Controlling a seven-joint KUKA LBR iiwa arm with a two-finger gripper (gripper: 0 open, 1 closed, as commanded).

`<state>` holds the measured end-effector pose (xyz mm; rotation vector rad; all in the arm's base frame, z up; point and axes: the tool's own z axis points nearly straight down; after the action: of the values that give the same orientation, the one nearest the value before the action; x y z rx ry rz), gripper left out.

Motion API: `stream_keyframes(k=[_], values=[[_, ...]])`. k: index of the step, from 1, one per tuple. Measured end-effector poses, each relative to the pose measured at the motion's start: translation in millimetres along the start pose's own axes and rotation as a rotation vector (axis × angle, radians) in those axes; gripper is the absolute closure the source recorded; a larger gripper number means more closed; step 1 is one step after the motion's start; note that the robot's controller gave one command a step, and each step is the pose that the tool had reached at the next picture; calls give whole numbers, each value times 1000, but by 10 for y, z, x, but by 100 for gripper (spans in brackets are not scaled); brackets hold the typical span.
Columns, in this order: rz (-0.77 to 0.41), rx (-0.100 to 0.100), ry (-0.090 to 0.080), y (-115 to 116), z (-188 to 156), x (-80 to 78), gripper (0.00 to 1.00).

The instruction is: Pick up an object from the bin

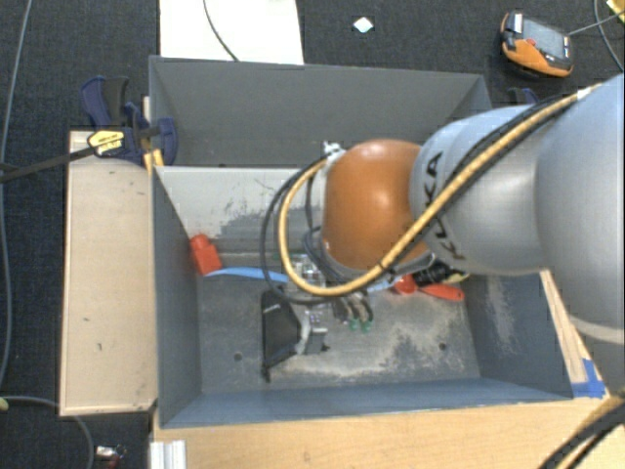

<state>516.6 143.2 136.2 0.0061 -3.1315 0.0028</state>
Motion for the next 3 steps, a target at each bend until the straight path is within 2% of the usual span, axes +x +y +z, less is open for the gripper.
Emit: stream_keyframes(k=[1,2,3], values=[[5,-1,-6,-7,-29,-19,0],[-18,0,-1,-21,688,-101,0],[-256,0,-6,163,-89,-142,0]])
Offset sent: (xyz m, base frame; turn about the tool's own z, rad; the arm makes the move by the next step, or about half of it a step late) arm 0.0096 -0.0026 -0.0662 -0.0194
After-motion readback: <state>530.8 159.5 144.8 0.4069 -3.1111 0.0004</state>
